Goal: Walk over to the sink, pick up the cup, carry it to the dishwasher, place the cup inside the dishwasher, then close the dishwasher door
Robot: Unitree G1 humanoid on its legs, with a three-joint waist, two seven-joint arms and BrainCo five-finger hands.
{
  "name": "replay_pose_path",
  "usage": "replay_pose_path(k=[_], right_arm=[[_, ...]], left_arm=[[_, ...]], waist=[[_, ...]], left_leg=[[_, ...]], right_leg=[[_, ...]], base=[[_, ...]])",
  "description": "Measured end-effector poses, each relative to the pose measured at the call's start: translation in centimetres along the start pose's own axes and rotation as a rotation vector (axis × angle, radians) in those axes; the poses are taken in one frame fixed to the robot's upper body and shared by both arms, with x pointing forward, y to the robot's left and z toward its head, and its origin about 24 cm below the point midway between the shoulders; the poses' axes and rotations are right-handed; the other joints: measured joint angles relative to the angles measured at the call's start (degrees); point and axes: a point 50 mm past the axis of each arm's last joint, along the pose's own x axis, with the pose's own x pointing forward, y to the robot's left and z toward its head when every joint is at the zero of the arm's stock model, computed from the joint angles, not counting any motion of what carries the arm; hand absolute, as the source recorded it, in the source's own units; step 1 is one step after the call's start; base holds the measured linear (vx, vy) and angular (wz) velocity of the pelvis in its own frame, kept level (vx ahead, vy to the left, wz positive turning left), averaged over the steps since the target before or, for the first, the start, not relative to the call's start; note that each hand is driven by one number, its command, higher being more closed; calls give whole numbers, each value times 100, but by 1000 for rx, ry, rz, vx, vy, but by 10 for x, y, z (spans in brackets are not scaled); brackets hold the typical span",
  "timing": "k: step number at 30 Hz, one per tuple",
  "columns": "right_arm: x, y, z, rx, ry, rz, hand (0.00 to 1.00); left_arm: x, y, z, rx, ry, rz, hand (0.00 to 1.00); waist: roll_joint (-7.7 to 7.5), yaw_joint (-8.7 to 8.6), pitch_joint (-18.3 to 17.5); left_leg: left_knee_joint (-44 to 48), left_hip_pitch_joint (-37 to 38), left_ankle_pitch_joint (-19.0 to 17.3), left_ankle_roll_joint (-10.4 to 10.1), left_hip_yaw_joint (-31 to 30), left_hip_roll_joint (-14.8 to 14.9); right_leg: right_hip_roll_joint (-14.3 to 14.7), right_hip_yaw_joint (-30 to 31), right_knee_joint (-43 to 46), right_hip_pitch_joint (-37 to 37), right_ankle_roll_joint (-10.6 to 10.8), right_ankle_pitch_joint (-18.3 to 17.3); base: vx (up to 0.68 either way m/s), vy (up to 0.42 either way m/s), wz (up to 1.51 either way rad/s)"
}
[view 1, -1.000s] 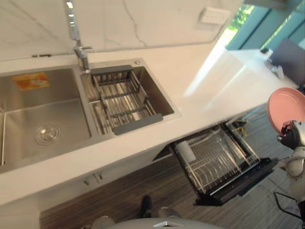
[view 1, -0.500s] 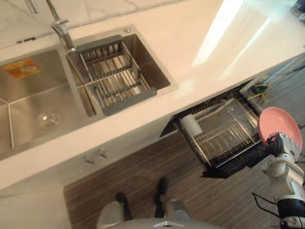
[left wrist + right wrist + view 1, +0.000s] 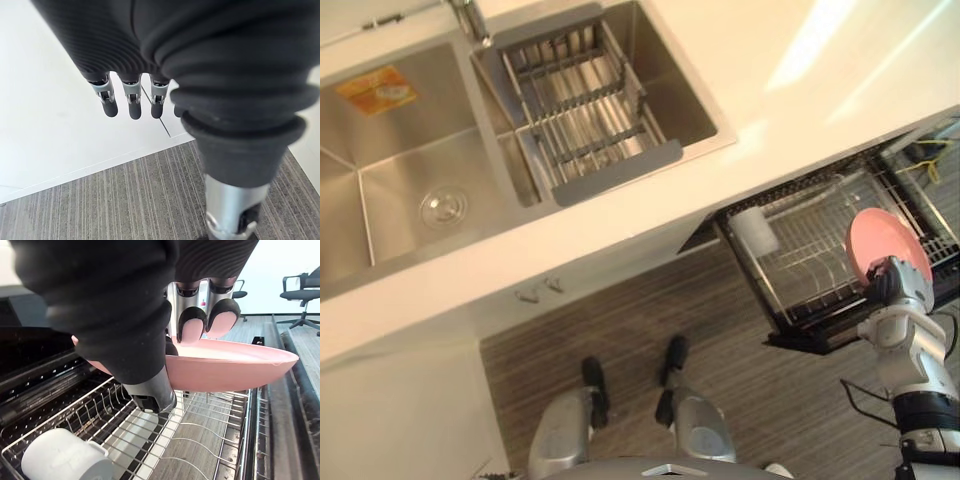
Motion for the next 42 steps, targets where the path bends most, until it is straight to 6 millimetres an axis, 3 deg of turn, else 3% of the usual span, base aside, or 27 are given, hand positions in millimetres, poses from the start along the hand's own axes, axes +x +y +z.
replay_pose_path(k=[2,7,12,18,23,26,27,33,42], right_arm=[[6,-6,7,61,10,-15,100],[25,-14,15,279,88,-19,100],[38,-22,23,352,109,-34,100],[51,-31,28,431,176,-76,100],[67,-73,43,485,162,-211,100],[70,-82,50,518,160,-244,100],[70,-85,48,516,179,-259,0],[69,-82,39,562,272,-264,0],[69,-95,35,612,338,-351,0]], left_arm=[[-1,0,7,-1,-17,-1,0],[-3,-2,22,32,-70,15,0],[-1,6,25,48,-74,69,0],[-1,-1,33,86,-96,76,0],[-8,-9,65,111,-236,120,0],[-10,-12,72,97,-258,129,0],[-11,-13,75,90,-266,127,0],[-9,-13,70,91,-242,123,0],[-9,-18,71,91,-245,102,0]], waist=[[32,46,88],[280,126,469],[454,181,644],[666,219,764],[849,266,843],[867,269,846],[878,283,850],[885,310,849],[902,316,838]], left_leg=[[30,-144,23,26,-221,-56],[81,-430,103,91,-418,-181],[232,-828,115,103,-437,-208],[318,-1146,140,128,-423,-224],[318,-1435,216,198,-417,-303],[316,-1499,226,203,-413,-319],[291,-1516,242,208,-411,-326],[19,-1497,406,191,-395,-386],[-347,-1281,651,176,-416,-451]], right_leg=[[-25,-34,32,-103,5,47],[-122,-164,36,-267,8,137],[-152,-102,58,-620,-32,209],[-192,-13,219,-1006,-76,201],[-276,164,408,-1463,-69,255],[-288,222,434,-1568,-73,273],[-294,229,447,-1605,-74,272],[-330,333,539,-1807,-79,268],[-390,420,640,-1837,-142,238]], base=[[-10,40,17],[-38,61,18],[-37,53,-1],[-22,38,-4],[-19,32,-9],[-8,13,-9],[0,0,0],[23,-13,-4],[3,-10,-3]])
